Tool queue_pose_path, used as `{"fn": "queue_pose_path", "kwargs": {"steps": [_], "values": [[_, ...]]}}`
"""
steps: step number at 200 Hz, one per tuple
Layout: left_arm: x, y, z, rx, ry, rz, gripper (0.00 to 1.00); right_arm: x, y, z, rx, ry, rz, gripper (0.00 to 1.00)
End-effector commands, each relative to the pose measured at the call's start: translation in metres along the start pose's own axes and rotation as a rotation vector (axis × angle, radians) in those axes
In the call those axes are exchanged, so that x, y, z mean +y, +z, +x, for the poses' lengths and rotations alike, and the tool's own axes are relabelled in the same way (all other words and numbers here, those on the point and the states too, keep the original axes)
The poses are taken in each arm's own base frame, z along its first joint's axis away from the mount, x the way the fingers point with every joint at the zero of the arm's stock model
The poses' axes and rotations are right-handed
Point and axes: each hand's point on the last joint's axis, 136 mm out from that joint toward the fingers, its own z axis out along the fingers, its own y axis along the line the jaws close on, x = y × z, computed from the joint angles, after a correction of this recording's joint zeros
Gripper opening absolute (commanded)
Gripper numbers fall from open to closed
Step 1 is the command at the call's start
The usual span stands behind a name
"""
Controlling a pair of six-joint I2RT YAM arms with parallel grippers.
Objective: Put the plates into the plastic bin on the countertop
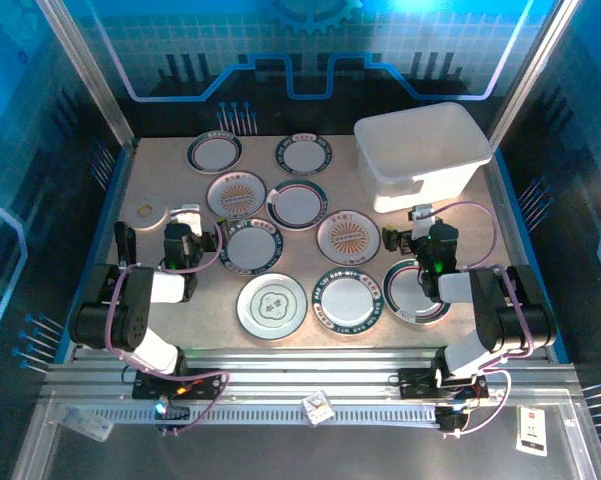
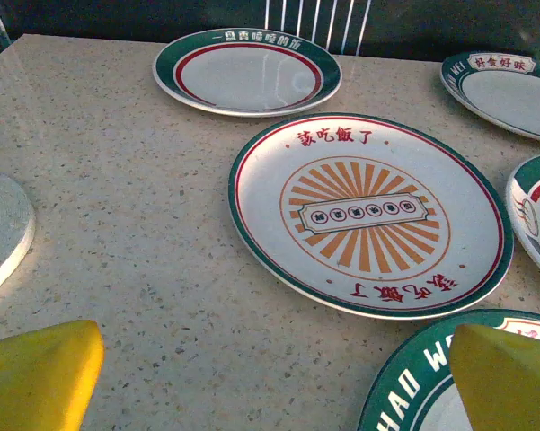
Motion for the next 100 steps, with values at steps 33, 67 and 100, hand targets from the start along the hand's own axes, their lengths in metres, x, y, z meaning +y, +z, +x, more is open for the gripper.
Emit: {"fn": "queue_pose_path", "kwargs": {"steps": [33,67,100], "values": [[-0.001,-0.0014,-0.0019,-0.015,0.012,0.001,0.99,-0.0027,0.0029,-0.0078,-0.021,-0.019,0.012,1.0],[-0.0003,-0.0012,-0.002,-0.014,0.005,0.007,0.99,-0.0048,0.0031,-0.0081,-0.02,-0.009,0.013,1.0],[-0.0006,-0.0012,-0.0019,-0.013,0.006,0.009,0.99,-0.0047,0.003,-0.0079,-0.02,-0.008,0.012,1.0]]}}
